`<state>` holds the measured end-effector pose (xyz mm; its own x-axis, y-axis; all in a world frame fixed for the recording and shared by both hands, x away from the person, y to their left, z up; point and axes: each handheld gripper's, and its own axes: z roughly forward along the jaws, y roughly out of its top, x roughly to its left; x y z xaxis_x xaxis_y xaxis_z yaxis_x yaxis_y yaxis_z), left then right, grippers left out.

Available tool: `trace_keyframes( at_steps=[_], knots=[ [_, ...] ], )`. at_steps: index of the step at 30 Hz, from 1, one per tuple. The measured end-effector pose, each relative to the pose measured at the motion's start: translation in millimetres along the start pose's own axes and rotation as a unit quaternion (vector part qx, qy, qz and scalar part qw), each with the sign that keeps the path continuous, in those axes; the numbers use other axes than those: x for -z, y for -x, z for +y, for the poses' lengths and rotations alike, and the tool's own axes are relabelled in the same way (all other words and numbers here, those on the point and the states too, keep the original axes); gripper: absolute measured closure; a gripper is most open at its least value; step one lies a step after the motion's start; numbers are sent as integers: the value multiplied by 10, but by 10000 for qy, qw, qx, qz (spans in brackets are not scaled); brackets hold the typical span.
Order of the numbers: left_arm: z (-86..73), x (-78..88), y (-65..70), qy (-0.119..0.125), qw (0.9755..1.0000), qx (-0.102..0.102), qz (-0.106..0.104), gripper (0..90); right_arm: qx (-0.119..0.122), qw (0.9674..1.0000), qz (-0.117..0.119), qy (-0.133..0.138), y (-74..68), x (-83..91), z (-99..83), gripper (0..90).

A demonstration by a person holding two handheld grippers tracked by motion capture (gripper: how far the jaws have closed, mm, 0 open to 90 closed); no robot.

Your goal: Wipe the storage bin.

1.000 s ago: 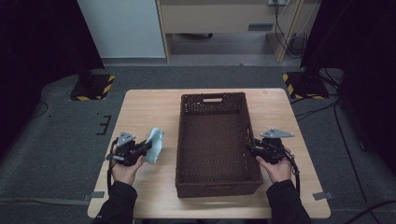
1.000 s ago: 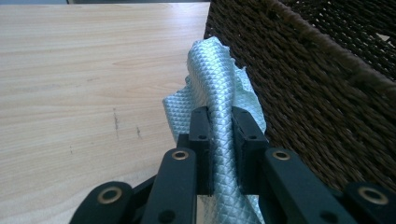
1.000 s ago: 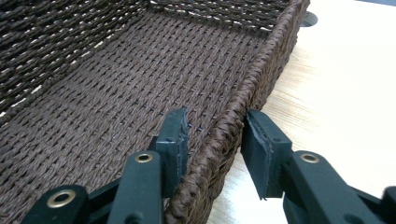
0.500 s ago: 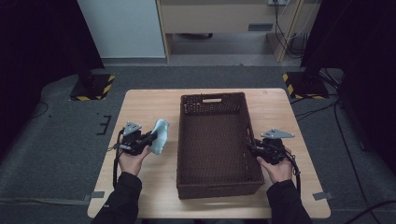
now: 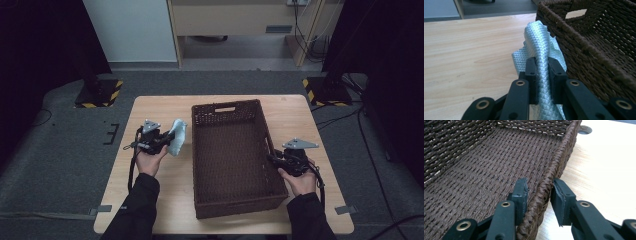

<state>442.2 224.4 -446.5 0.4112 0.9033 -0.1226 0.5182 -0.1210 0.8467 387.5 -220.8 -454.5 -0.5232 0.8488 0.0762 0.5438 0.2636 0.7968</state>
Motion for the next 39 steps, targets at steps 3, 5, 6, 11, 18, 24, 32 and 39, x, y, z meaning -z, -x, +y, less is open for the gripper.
trace_keyframes(
  at_steps=[3,5,6,11,18,24,32,39],
  knots=[
    [78,-59,7,26,10000,-66,-19,800,-5,10000,22,-15,6,-2,2,663],
    [134,-114,15,24,9999,-141,-12,805,5,10000,27,2,12,-4,1,663],
    [160,-147,19,10,9998,-174,-1,807,1,10000,32,5,12,-3,1,663],
    [247,-343,13,-12,9998,-172,60,811,-9,10000,49,21,16,-5,-4,660],
    [133,-629,-28,-281,9995,-126,90,814,-24,10000,64,40,23,-7,-8,658],
    [-129,-816,-33,-662,9978,27,31,817,-12,10000,65,46,23,-7,-9,657],
    [-161,-856,-2,-646,9976,134,-213,816,-8,10000,61,47,21,-7,-9,657],
    [255,-581,-10,-21,9989,137,-443,817,-6,10000,75,50,24,-7,-10,655]
  ],
)
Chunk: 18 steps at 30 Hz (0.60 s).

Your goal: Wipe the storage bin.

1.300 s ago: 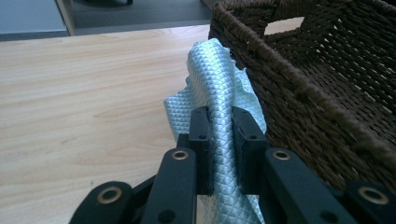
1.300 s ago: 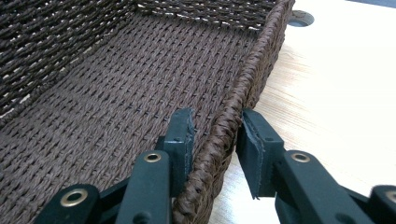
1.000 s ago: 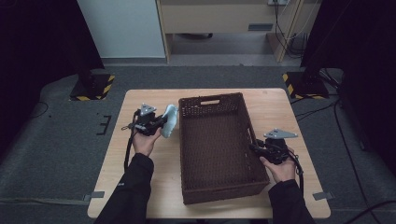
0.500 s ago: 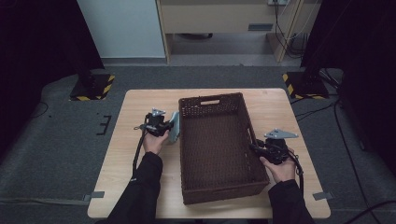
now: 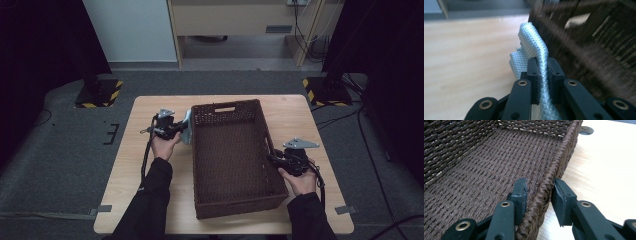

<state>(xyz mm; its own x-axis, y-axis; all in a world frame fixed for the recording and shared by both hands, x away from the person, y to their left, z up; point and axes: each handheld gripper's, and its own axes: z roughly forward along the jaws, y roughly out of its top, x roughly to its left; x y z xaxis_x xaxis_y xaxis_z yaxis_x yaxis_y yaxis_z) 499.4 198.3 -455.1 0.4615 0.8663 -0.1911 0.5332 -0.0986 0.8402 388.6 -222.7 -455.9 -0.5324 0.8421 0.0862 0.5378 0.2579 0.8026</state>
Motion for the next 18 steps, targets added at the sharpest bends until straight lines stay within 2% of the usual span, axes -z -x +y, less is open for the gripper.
trace_keyframes(
  at_steps=[3,6,9,11,15,18],
  knots=[
    [97,88,39,156,9998,-132,-50,818,3,10000,5,2,1,0,0,655],
    [81,79,57,95,9998,-191,-33,818,1,10000,2,2,-1,0,-1,655],
    [-27,13,63,-69,9998,-191,-56,818,3,10000,0,5,0,1,-1,655],
    [-166,-50,63,-231,9996,-98,-94,818,3,10000,-2,4,-1,1,-1,655],
    [-388,-135,63,-562,9983,-105,-71,818,2,10000,-7,-28,-9,4,3,656],
    [-446,-128,46,-619,9980,15,-137,818,16,10000,-22,-35,-12,4,4,656]
  ],
)
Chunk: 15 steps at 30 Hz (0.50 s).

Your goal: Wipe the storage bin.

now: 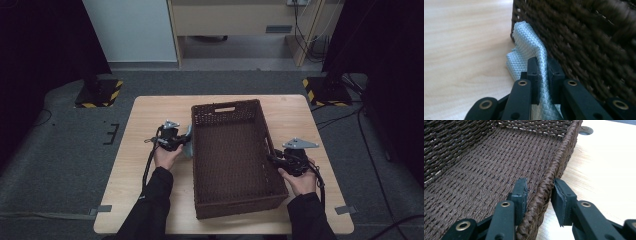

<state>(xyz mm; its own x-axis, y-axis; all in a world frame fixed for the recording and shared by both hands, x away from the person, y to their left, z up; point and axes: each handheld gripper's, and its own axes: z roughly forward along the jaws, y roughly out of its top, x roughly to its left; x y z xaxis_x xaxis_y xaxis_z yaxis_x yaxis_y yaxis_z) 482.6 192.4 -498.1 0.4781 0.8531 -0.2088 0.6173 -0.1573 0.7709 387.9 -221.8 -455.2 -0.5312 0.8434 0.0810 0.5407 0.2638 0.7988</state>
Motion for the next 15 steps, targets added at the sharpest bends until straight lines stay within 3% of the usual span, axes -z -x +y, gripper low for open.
trace_keyframes(
  at_steps=[4,6,7,9,12,15],
  knots=[
    [110,166,12,235,9997,10,-51,818,-31,10000,6,8,-2,1,-3,656],
    [229,324,46,449,9989,-106,-100,818,-29,10000,7,8,-1,1,-2,656],
    [229,324,46,449,9989,-106,-100,818,-29,10000,7,8,-1,1,-2,656],
    [344,489,138,677,9972,-293,-140,818,-28,10000,3,3,-2,0,-2,656],
    [338,543,200,668,9966,-447,-155,817,-28,10000,-6,-4,-4,1,-1,657],
    [234,502,182,605,9972,-391,-204,816,-37,10000,1,1,-3,1,-2,657]
  ],
)
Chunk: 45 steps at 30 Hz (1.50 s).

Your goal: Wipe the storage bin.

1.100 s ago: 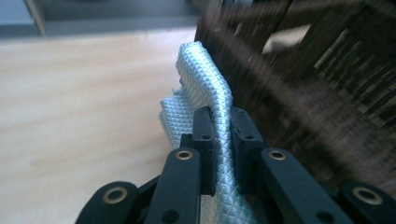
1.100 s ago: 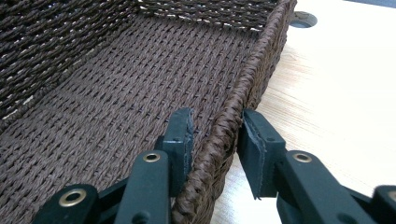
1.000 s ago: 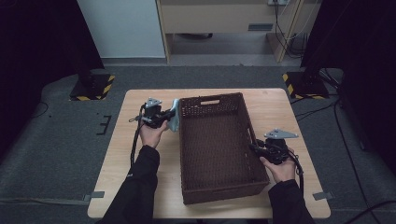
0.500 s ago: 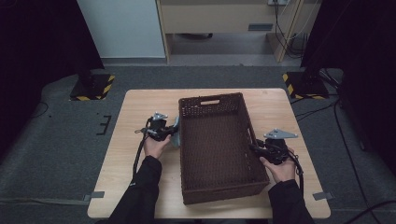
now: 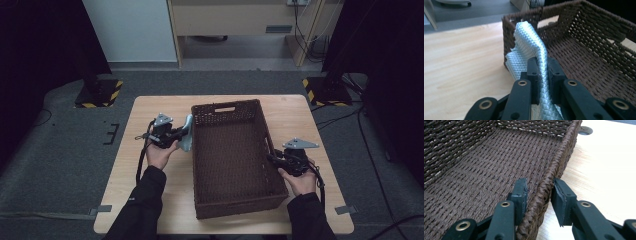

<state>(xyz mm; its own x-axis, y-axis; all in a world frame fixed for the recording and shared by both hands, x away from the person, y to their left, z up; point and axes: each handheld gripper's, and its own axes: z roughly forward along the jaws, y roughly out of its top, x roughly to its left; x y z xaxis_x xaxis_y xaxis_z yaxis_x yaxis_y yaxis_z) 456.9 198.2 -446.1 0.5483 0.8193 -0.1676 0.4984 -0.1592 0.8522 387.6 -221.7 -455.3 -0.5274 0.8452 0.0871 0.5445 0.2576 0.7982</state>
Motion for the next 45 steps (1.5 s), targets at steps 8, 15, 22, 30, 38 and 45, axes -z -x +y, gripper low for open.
trace_keyframes(
  at_steps=[8,15,22,30,38,45],
  knots=[
    [-410,-294,-59,-626,9978,204,-31,817,12,10000,0,15,4,-3,1,656],
    [-369,-205,-52,-483,9986,224,-50,817,16,10000,-9,26,6,-5,1,657],
    [-37,113,14,-28,9999,-68,-127,818,-34,9996,-271,67,-62,-25,17,693],
    [-156,47,3,-193,9997,-113,-140,818,-122,9991,-391,75,-122,-82,52,687],
    [-445,-165,-3,-631,9978,42,-222,818,-137,9994,-309,92,-85,-90,54,670],
    [-379,-61,13,-490,9986,-43,-171,818,-102,9994,-249,201,-56,-58,66,564]
  ],
)
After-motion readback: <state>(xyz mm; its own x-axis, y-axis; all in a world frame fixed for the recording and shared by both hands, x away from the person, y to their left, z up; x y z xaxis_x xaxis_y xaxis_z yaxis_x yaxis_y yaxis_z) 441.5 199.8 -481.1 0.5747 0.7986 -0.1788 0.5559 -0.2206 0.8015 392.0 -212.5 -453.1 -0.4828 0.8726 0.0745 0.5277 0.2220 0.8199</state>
